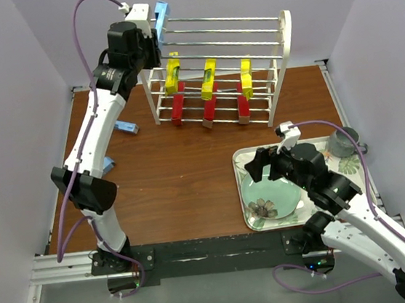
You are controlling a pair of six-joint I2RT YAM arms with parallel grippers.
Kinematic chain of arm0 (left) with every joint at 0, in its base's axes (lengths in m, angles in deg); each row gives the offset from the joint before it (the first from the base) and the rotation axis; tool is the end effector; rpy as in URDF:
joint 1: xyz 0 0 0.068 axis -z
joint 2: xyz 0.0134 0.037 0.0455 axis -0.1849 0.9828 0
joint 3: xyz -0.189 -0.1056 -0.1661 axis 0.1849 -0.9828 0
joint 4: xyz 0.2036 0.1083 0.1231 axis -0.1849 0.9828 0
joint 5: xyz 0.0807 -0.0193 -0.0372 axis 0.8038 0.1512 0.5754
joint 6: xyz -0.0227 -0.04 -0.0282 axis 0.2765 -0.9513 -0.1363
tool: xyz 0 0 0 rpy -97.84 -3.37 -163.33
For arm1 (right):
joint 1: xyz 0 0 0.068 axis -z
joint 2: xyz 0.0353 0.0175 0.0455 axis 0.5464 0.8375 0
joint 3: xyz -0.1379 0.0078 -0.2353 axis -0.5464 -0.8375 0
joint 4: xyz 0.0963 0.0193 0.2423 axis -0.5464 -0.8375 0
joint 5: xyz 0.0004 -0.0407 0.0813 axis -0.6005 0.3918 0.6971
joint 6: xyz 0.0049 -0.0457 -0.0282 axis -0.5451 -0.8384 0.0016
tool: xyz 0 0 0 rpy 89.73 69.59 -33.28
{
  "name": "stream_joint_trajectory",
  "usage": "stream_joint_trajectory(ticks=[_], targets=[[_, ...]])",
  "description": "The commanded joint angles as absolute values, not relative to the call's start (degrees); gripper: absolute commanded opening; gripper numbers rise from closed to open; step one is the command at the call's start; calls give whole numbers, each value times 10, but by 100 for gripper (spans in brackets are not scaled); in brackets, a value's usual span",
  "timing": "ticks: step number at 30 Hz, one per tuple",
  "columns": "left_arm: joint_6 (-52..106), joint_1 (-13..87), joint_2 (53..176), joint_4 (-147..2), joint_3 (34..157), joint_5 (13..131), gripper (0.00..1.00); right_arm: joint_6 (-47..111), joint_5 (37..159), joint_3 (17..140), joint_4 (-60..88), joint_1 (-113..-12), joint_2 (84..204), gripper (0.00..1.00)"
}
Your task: Place and organize the toothpastes onto the shelf
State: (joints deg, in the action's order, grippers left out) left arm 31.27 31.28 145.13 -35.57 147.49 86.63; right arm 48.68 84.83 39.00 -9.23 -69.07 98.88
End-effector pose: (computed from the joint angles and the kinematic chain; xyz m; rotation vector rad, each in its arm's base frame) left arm 0.3879 -0.1419 0.4673 0.1368 1.8666 -0.2398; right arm 0.1243 0.0863 0.2858 -0.1649 2.0162 0.5803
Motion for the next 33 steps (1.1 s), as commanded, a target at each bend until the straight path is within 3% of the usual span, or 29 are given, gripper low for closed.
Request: stream_joint_trajectory(ticks=[1, 18, 33], targets=[[326, 308, 1449, -410, 1479, 871, 22, 486, 836, 394, -93, -692, 981, 98], [313, 308, 1446, -441, 1451, 880, 40, 493, 826, 394, -111, -692, 963, 98], [300, 308, 1450, -446, 1446, 874, 48, 495, 821, 391, -124, -692, 949, 98]])
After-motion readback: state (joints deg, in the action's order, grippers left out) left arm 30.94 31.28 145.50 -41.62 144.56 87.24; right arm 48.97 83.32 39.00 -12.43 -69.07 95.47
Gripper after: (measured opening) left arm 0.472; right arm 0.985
